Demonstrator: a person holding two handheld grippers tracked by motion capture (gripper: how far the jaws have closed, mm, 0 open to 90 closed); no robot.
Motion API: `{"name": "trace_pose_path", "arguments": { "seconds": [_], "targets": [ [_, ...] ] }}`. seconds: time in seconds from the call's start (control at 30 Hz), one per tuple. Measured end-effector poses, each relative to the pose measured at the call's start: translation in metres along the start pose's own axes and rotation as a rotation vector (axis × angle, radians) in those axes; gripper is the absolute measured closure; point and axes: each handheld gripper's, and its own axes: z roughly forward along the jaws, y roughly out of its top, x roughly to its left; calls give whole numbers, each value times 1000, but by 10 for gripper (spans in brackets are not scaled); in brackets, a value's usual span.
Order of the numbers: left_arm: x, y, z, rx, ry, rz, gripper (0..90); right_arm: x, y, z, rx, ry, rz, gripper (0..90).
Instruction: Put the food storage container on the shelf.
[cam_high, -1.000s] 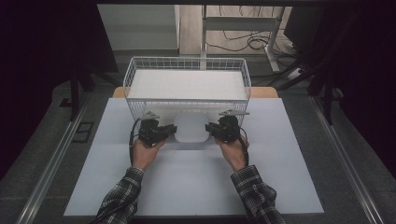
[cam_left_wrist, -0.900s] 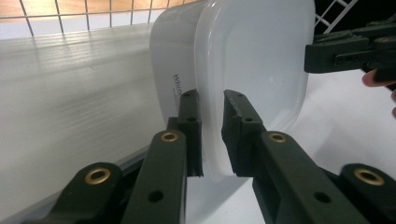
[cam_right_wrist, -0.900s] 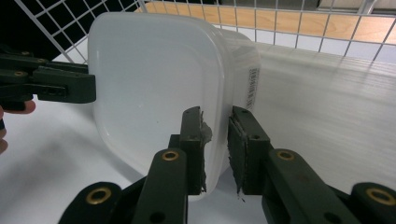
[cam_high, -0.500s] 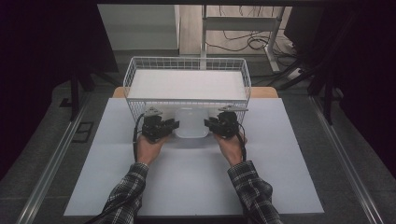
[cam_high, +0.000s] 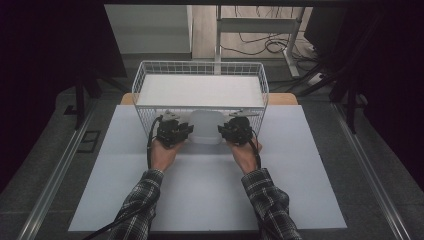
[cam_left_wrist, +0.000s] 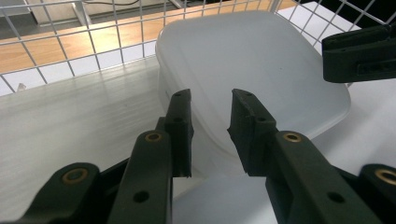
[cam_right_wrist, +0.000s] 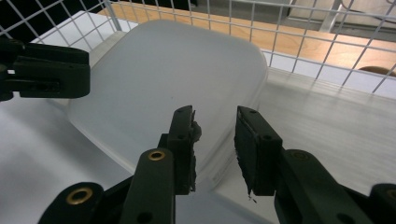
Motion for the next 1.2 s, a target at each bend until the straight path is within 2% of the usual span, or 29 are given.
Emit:
{"name": "trace_pose_path", "arguments": {
  "seconds": [0.13, 0.23, 0.33, 0.5, 0.57, 0.63, 0.67, 0.7, 0.77, 0.87, 0.93, 1.0, 1.13, 1.2],
  "targets": [
    [-4, 0, -2, -1, 37, 41, 633, -3, 1, 1, -3, -5, 6, 671],
    [-6, -5, -8, -16, 36, 40, 605, -4, 1, -4, -13, -1, 2, 693],
    [-7, -14, -18, -37, 34, 38, 521, -5, -1, -12, -18, 6, -13, 746],
    [-12, -30, -39, -61, -20, 51, 340, 0, -9, -26, -16, 80, -57, 889],
    [-15, -38, -52, -68, -48, 68, 287, 5, -14, -29, -8, 102, -84, 891],
    [-18, -49, -66, -71, -56, 92, 237, 10, -19, -31, -2, 125, -103, 891],
    [-20, -55, -73, -68, -58, 105, 189, 16, -26, -30, 6, 133, -125, 892],
    [-22, -62, -80, -61, -59, 121, 189, 16, -26, -30, 6, 133, -125, 892],
    [-25, -78, -94, -54, -26, 148, 150, 20, -32, -28, 14, 139, -138, 891],
    [-27, -98, -114, -41, -32, 125, 101, 24, -37, -21, 29, 149, -131, 891],
    [-29, -108, -125, -22, -39, 124, 60, 28, -38, -15, 34, 154, -134, 891],
    [-31, -118, -136, -10, -16, 132, 37, 32, -39, -10, 40, 156, -138, 891],
    [-33, -134, -147, -6, -19, 104, 15, 38, -38, 2, 51, 153, -139, 890],
    [-36, -138, -149, -13, -17, 117, 9, 38, -37, 7, 53, 144, -145, 891]
  ]
}}
